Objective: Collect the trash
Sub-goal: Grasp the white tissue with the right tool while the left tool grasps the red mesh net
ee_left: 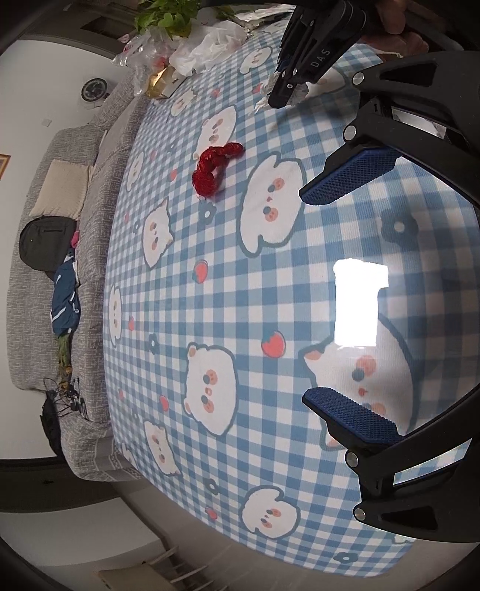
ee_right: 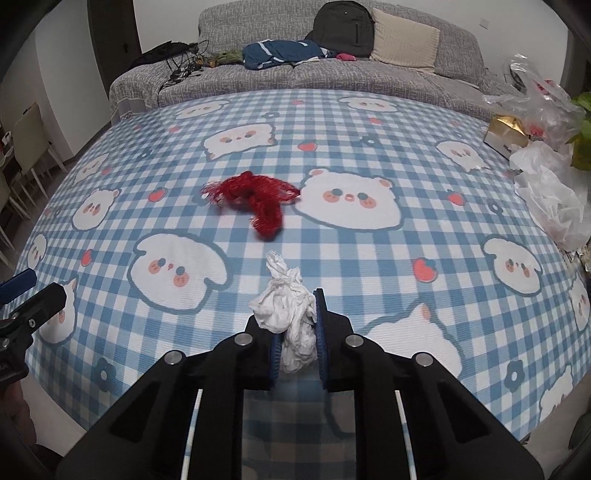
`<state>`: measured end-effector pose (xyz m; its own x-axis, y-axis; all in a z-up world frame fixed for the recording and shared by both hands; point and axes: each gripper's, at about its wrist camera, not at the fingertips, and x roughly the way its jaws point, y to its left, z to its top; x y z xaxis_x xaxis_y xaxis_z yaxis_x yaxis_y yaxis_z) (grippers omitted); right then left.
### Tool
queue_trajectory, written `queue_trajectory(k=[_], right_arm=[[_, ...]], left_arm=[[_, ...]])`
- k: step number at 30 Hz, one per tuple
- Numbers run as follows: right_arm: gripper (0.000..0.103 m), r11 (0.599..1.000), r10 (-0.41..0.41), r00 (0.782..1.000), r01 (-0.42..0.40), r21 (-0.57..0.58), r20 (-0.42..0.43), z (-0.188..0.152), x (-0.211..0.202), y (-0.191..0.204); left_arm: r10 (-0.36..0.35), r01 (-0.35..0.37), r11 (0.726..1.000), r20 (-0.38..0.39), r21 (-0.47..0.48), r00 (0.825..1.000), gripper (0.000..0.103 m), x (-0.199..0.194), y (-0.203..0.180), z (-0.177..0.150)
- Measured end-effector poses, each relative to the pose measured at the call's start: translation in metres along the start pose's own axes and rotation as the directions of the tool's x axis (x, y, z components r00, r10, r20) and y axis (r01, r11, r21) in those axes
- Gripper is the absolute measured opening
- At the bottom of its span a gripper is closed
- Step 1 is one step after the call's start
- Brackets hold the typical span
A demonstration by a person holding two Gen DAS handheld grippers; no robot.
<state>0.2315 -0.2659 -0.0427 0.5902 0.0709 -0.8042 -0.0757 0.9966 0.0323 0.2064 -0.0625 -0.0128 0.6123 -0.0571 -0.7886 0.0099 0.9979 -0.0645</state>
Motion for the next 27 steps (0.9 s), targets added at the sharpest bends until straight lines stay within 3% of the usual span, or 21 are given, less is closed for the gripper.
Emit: queue_trajectory(k=[4,14,22,27], right_arm=[[0.014,1.0,-0.03,0.999,0.029,0.004,0.029,0.002,-0.013,-0.03],[0.014,0.996,-0.061,0.998,0.06,0.072,0.013,-0.011,-0.013,-0.111],[0.014,0.993,-0.057,0.998,0.054,0.106,0.023,-0.01,-0.018,-0.134],[0.014,0.993,-0.052,0.998,0.048,0.109,0.029,-0.009,-0.02,-0.135]], left_arm=[[-0.02,0.02,1.0,0.005,0.02,1.0,0.097,0.008,-0.029,0.015],[-0.039,0.041,0.996,-0.016,0.083,0.999,0.097,0.051,-0.105,0.057],[-0.025,0.029,0.995,-0.049,0.092,0.998,0.095,0.098,-0.139,0.084],[0.009,-0.002,0.996,-0.087,0.084,0.996,0.088,0.123,-0.144,0.089]])
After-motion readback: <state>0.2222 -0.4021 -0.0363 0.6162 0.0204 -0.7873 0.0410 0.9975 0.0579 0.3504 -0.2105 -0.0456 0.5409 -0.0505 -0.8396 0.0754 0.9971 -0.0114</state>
